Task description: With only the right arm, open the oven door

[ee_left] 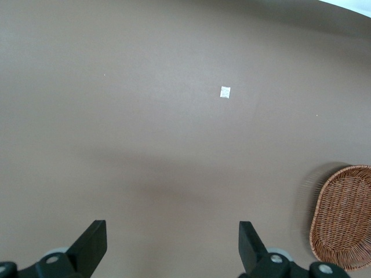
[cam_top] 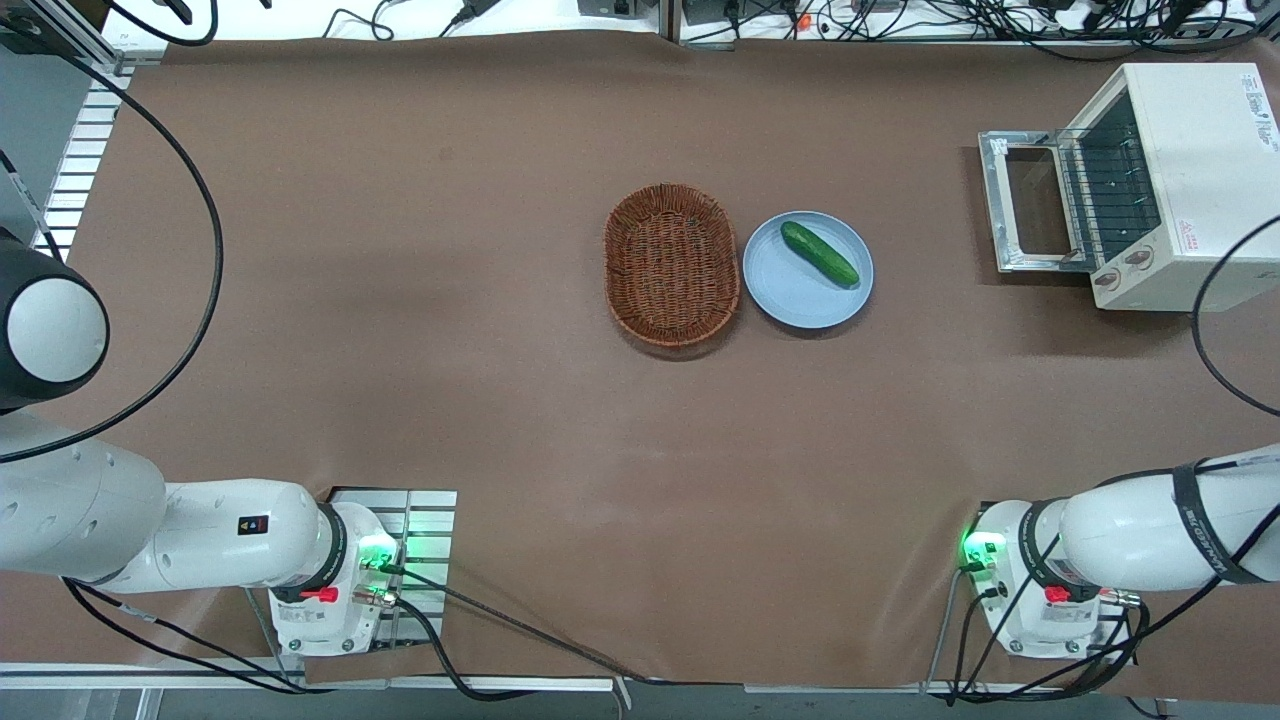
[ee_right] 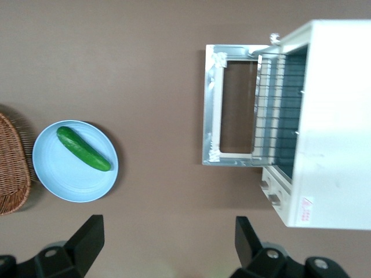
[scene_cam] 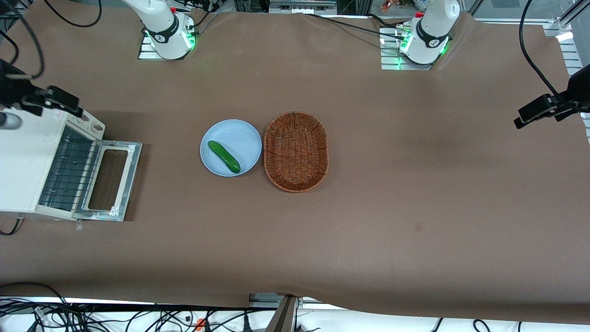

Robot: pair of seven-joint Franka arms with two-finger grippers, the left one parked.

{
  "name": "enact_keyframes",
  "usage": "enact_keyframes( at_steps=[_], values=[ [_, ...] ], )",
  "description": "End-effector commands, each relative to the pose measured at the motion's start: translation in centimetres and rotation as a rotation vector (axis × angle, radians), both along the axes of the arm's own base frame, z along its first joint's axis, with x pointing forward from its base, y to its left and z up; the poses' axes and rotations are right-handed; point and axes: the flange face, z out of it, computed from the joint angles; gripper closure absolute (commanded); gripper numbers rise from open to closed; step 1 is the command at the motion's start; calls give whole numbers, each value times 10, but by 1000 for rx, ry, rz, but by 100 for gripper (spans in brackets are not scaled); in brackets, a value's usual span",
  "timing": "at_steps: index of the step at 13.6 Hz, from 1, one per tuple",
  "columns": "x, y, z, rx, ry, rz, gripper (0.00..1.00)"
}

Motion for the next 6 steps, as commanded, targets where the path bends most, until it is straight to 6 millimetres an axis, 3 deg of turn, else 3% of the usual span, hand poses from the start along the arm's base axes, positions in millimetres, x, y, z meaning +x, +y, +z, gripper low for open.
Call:
enact_keyframes(
  at_steps=[1, 2, 6],
  values=[
    [-4, 9, -24, 14, 23, 25, 0],
    [-5, 19, -24, -2, 13, 45, 0],
    [-20, 16, -32, -14, 22, 49, 0]
  ],
)
